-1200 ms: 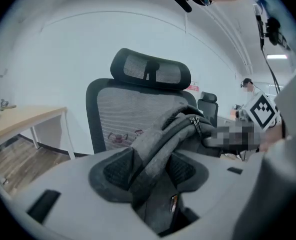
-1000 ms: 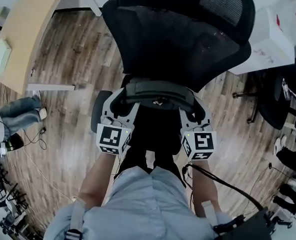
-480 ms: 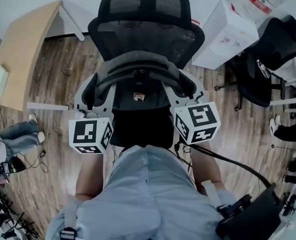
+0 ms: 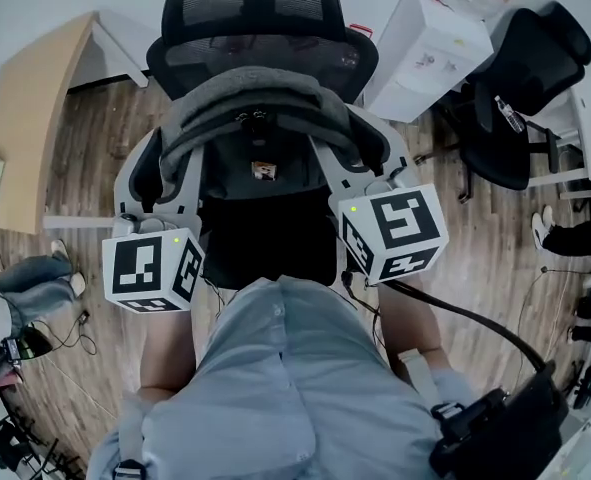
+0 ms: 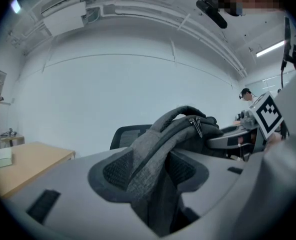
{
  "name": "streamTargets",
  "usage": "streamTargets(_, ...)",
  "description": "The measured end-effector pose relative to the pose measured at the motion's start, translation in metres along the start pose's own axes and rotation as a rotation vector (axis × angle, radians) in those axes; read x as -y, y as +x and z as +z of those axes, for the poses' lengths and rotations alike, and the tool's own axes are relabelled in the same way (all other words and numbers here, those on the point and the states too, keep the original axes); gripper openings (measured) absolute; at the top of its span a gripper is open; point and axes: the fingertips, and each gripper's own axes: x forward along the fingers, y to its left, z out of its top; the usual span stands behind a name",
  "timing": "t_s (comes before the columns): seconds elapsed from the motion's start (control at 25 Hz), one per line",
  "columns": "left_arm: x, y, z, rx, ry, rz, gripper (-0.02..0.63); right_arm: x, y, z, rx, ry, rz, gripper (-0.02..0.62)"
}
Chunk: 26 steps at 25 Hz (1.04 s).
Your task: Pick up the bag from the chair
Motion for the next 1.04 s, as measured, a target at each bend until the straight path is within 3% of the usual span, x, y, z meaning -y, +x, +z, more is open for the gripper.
streamTargets(1.04, 0.011, -0.016, -0.011, -0.030, 0.016, -0.001, 0.204, -0.008, -0.019, -0.014, -0.013, 0.005, -0.014, 0.155)
